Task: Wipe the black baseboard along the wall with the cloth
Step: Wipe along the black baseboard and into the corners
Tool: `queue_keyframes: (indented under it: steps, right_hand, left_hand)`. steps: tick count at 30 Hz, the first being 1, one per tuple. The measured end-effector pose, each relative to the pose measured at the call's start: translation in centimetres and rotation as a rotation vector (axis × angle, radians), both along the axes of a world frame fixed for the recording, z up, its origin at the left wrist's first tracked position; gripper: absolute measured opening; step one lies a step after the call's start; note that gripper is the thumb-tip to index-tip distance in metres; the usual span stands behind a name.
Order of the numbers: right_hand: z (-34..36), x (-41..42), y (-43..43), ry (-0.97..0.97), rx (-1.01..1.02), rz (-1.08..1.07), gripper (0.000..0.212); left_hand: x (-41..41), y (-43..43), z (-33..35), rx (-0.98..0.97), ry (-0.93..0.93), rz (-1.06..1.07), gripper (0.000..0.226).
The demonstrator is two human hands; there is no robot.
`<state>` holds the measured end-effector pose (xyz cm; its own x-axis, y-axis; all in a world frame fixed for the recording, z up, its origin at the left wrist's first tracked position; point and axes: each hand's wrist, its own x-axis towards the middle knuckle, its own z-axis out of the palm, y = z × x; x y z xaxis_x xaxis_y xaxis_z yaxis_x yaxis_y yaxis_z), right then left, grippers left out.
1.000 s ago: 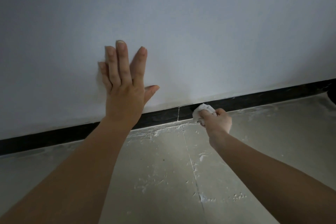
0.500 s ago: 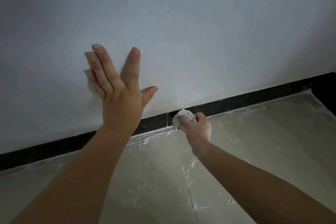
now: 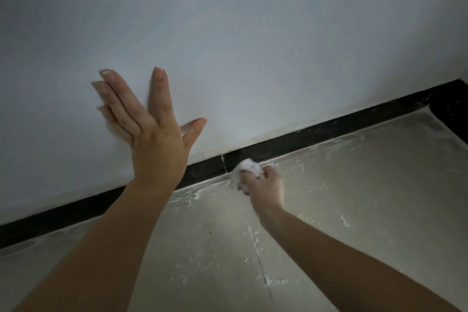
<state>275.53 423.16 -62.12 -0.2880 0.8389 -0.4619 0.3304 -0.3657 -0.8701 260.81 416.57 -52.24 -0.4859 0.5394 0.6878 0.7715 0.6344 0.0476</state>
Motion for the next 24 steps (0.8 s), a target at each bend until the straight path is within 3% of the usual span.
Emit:
queue_keyframes:
  steps: [3,7,16,21,24]
  right_hand:
    - [-0.4,-2.6,-1.8,-0.020,-0.089,0.079,0.009]
    - [-0.3,-3.6,-0.8,0.055,-0.174,-0.094,0.007]
    - [-0.1,0.0,4.3,0.072,-0.164,-0.306,0.011]
    - [0.1,1.8,6.2,0.248,-0.279,-0.655,0.010]
    - [0.9,2.7,6.1,0.222,-0.240,-0.627,0.007]
  left_hand:
    - [0.1,0.1,0.1,0.005,0.006,-0.008,0.098]
    - [0.3,0.1,0.2,0.004,-0.005,-0.006,0.097]
    - [0.1,0.1,0.2,0.000,0.007,0.008,0.100]
    - [0.3,0.1,0.2,-0.016,0.018,0.029,0.102]
    - [0.5,0.0,0.2,-0.009,0.036,-0.005,0.099]
